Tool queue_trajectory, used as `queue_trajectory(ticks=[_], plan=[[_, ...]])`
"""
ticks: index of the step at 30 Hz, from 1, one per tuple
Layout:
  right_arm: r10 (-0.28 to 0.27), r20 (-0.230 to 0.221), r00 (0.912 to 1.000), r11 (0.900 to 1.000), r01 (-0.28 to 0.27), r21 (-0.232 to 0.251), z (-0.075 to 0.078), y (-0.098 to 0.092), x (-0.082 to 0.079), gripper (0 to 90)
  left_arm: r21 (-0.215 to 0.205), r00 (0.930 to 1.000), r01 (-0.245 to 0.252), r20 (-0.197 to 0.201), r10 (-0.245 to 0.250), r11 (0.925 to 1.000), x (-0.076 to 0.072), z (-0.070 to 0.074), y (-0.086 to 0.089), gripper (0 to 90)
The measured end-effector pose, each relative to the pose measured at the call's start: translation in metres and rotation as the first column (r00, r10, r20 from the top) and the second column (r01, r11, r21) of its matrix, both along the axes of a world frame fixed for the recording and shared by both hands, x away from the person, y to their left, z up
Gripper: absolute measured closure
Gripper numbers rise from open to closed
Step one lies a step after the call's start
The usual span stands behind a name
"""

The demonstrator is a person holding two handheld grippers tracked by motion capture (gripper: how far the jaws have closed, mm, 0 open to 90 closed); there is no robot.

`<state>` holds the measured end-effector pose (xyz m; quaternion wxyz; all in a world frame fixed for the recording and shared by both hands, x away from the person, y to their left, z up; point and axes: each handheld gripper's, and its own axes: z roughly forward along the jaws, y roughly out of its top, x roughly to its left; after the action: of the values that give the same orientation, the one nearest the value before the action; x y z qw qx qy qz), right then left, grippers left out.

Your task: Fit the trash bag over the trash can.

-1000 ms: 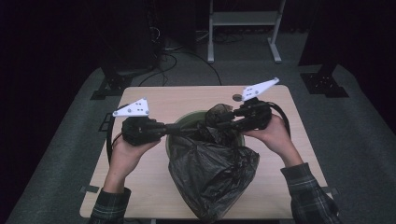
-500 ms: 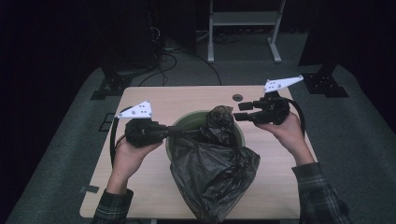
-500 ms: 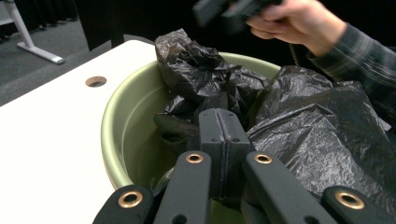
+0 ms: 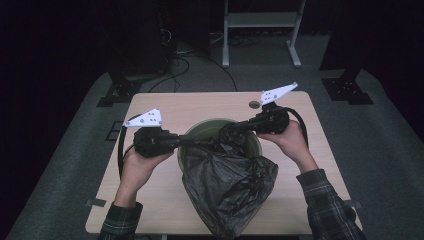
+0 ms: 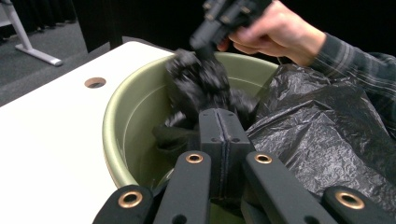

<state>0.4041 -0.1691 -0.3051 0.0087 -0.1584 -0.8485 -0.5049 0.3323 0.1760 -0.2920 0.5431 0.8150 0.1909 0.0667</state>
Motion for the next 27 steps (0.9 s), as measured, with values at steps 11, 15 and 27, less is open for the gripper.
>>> queue_trajectory(ticks=[11,15,27], plan=[[-0.031,0.031,0.9990,0.999,0.030,0.039,0.014,-0.030,-0.041,57.7,0.003,0.9996,-0.027,0.006,0.027,0.9996,-0.001,-0.002,0.003,89.7],[-0.036,0.007,0.9993,0.996,0.035,0.079,0.014,-0.059,-0.064,53.6,0.006,0.9991,-0.043,0.009,0.042,0.9991,-0.003,-0.001,0.007,89.7],[0.001,-0.124,0.9923,0.996,0.010,0.087,-0.018,-0.076,-0.080,63.8,0.005,0.9985,-0.054,0.007,0.054,0.9985,-0.006,-0.004,0.012,89.7]])
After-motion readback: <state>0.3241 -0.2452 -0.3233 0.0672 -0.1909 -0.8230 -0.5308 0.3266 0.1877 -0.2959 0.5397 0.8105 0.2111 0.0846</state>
